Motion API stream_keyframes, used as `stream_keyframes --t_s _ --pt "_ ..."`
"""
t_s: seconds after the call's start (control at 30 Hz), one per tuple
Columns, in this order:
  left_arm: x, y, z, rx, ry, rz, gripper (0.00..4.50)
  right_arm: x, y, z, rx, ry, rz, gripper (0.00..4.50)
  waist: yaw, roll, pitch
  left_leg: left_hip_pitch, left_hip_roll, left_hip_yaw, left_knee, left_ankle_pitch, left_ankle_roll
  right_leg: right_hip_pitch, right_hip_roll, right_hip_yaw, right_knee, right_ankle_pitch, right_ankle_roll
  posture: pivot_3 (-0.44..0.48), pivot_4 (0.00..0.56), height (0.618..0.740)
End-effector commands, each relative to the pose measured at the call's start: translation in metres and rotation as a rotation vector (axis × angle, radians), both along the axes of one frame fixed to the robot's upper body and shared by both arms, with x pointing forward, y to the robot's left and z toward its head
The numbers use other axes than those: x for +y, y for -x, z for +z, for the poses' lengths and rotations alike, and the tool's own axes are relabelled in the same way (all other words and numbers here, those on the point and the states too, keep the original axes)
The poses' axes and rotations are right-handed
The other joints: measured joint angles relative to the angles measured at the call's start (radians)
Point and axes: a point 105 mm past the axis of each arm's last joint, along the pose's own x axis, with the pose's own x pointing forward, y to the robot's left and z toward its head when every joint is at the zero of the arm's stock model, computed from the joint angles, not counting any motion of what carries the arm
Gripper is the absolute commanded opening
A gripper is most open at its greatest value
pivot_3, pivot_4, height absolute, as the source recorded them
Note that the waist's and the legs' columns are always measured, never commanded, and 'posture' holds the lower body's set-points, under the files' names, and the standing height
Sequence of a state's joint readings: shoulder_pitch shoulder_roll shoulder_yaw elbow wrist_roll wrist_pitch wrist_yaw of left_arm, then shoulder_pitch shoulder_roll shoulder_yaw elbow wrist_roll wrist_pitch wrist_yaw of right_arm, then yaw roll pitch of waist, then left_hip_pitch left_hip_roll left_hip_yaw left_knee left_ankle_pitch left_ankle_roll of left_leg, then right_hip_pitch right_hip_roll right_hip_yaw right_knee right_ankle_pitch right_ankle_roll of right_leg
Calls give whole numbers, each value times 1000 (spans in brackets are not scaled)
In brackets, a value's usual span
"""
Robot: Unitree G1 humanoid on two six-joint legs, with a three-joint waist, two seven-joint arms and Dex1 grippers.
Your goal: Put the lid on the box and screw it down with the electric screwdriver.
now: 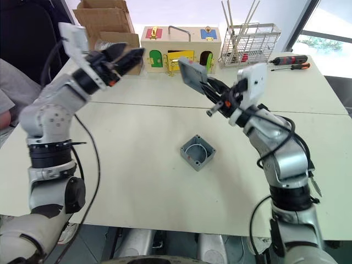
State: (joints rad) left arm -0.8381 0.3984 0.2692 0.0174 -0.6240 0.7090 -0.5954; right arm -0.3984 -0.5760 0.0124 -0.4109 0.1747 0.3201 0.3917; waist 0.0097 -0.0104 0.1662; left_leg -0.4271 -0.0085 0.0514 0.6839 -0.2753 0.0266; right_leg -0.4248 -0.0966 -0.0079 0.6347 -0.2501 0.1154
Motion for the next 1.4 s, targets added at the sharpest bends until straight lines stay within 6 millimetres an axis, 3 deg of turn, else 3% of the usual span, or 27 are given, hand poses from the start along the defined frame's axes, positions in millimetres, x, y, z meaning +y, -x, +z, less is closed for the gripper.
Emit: stream_keyframes --t_s 0.03,0.1,0.23,0.27,0.33,0.57,0.97,1.4 --pt "-11 7 -18 60 -43 -126 4465 9 31 3 -256 177 -55 102 4 0 0 0 0 0 0 2 -3 0 0 0 0 0 0 0 150 731" --pt "-17 11 -27 98 -49 -185 4465 9 46 -17 -342 357 -90 102 4 0 0 0 0 -1 0 2 -4 1 0 0 0 0 0 0 150 731" --pt "-33 16 -39 140 -68 -272 4465 3 68 -48 -415 546 -103 102 1 -1 0 0 0 0 0 3 -4 1 0 1 -1 0 0 0 150 731" --pt "-39 14 -43 147 -82 -278 4228 3 73 -57 -445 602 -103 102 2 -1 0 1 0 0 0 2 -4 2 0 1 -1 0 0 0 150 731" --pt "-50 13 -49 149 -114 -303 3624 2 81 -65 -500 659 -101 102 2 -1 0 1 0 0 0 3 -5 2 1 1 -1 0 0 0 150 731" --pt "-79 25 -64 171 -216 -448 24 4 87 -85 -551 737 -78 102 1 -1 0 1 1 -1 0 3 -6 2 2 1 -1 0 0 0 150 731" --pt "-102 40 -101 189 -392 -590 24 0 86 -118 -520 820 -38 102 3 -1 0 1 1 -1 0 3 -5 3 3 1 -1 0 0 0 150 731" --pt "-115 45 -118 185 -457 -638 24 -11 79 -141 -481 870 13 102 3 -1 0 2 1 -1 0 3 -5 3 3 1 -1 0 -1 0 150 731"
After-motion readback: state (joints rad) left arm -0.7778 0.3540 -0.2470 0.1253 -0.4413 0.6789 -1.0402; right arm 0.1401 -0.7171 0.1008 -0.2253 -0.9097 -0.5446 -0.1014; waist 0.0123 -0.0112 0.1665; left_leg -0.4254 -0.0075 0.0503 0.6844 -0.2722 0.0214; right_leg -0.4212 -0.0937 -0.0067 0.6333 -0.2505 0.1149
